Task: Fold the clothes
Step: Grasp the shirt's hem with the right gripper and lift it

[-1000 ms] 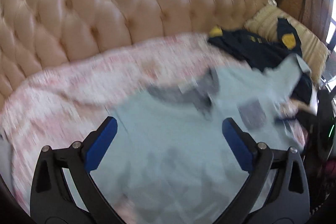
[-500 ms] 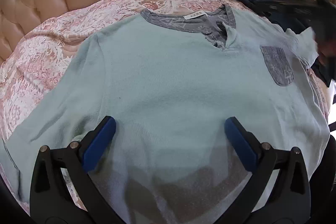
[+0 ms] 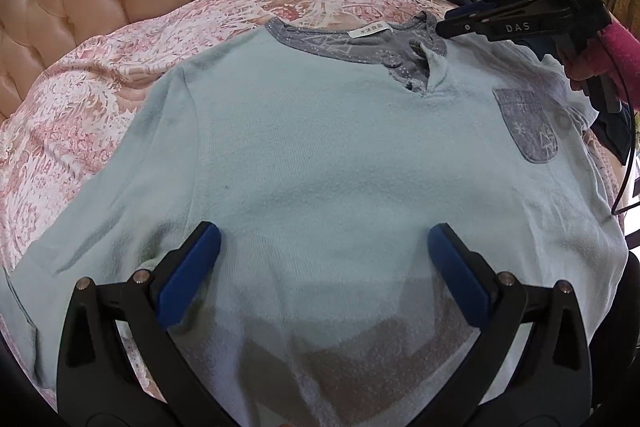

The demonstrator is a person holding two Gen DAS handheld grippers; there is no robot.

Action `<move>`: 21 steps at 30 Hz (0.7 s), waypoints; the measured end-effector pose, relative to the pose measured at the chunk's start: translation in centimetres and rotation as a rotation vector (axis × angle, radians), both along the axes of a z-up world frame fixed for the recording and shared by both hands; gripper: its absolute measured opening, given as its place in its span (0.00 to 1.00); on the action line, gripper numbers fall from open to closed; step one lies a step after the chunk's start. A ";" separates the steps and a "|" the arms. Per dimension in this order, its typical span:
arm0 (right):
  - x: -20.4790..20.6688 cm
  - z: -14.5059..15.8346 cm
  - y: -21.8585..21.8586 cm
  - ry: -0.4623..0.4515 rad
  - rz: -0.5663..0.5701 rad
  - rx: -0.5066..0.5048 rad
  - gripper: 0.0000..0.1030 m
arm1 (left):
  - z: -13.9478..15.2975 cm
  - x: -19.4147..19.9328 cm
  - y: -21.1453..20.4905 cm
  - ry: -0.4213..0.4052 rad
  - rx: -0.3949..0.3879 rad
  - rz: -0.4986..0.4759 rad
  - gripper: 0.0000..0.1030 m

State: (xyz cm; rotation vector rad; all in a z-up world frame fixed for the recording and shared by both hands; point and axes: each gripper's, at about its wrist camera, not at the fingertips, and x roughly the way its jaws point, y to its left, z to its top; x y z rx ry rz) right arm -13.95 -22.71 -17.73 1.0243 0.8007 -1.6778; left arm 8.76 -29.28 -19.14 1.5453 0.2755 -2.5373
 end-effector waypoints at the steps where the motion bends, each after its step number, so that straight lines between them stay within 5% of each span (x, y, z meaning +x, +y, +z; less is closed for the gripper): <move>1: 0.3 0.0 -0.1 0.012 0.007 0.005 0.19 | 0.0 0.0 0.0 0.001 0.000 0.000 1.00; 9: 0.5 -0.5 -0.8 0.107 -0.078 0.032 0.12 | -0.1 0.0 0.0 -0.001 -0.003 0.012 1.00; 14: 2.1 3.0 0.9 0.069 -0.156 -0.043 0.13 | 0.1 0.0 -0.2 -0.005 0.015 0.008 1.00; 16: 5.2 5.9 3.3 0.015 -0.151 -0.154 0.13 | 0.7 0.9 -0.8 0.029 0.062 0.025 1.00; 19: 12.2 8.5 7.1 0.067 -0.073 -0.191 0.21 | 2.2 4.2 -1.4 0.118 0.184 0.074 1.00; 21: 16.8 8.7 9.9 0.097 -0.027 -0.183 0.39 | 2.9 6.9 -1.1 0.147 0.227 0.090 1.00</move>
